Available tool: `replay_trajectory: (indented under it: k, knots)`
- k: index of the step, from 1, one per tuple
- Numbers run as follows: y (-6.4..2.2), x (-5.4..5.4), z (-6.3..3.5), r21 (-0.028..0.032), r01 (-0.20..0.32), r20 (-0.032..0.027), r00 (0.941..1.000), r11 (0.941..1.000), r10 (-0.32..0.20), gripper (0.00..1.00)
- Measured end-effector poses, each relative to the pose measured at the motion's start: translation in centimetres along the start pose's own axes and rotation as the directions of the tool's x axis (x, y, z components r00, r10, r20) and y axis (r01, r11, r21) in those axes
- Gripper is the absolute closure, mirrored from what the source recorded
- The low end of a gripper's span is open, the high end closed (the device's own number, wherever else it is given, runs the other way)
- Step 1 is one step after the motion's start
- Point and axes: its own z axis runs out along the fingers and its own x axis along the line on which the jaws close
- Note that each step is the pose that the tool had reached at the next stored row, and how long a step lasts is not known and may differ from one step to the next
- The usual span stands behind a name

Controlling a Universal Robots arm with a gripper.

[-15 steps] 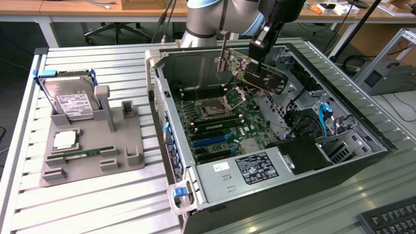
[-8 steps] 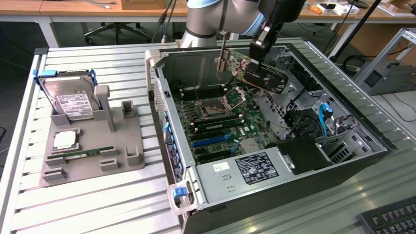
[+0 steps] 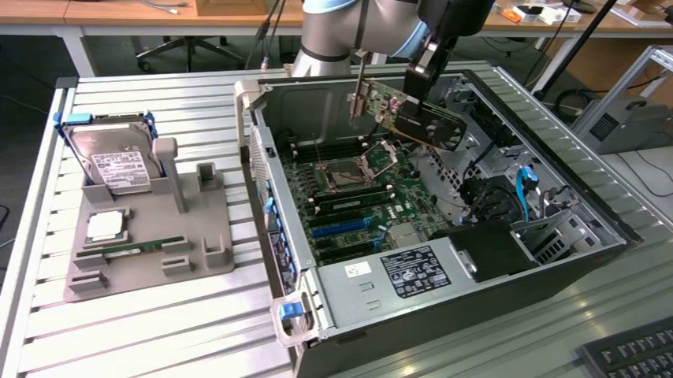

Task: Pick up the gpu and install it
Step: 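Insert the gpu into the slot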

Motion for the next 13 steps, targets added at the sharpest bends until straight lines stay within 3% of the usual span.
replay_trajectory:
  k: [13]
  knots:
    - [0.0, 0.0, 0.0, -0.0011, 0.044, -0.0004, 0.999, 0.999, -0.044, 0.74]
